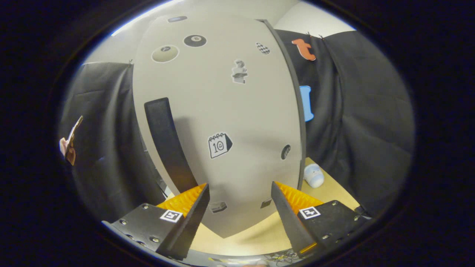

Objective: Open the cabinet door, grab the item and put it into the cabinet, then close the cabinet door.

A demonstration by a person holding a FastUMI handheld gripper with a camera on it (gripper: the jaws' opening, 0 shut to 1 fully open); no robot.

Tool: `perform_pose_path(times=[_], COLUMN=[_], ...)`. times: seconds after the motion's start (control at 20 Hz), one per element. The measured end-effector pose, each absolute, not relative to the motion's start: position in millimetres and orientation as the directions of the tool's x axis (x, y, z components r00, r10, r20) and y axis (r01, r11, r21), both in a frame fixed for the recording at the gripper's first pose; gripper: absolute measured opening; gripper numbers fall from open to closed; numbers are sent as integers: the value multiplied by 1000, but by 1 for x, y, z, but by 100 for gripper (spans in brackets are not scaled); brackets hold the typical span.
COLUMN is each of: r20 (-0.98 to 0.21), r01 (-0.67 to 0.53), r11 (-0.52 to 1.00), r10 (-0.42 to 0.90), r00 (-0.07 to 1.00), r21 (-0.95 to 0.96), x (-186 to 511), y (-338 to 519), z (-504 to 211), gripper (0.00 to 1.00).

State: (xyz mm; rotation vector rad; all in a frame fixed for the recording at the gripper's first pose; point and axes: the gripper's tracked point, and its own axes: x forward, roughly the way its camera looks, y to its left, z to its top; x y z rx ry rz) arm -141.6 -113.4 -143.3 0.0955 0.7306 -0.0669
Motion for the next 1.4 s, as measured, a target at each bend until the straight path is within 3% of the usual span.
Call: perform_pose_path(times=[1.4], r20=[-684], r01=[27], r11=[984], r10=[103], r00=[723], r21=[176], x=[-85], y=[-73], z=[-183], gripper=[98])
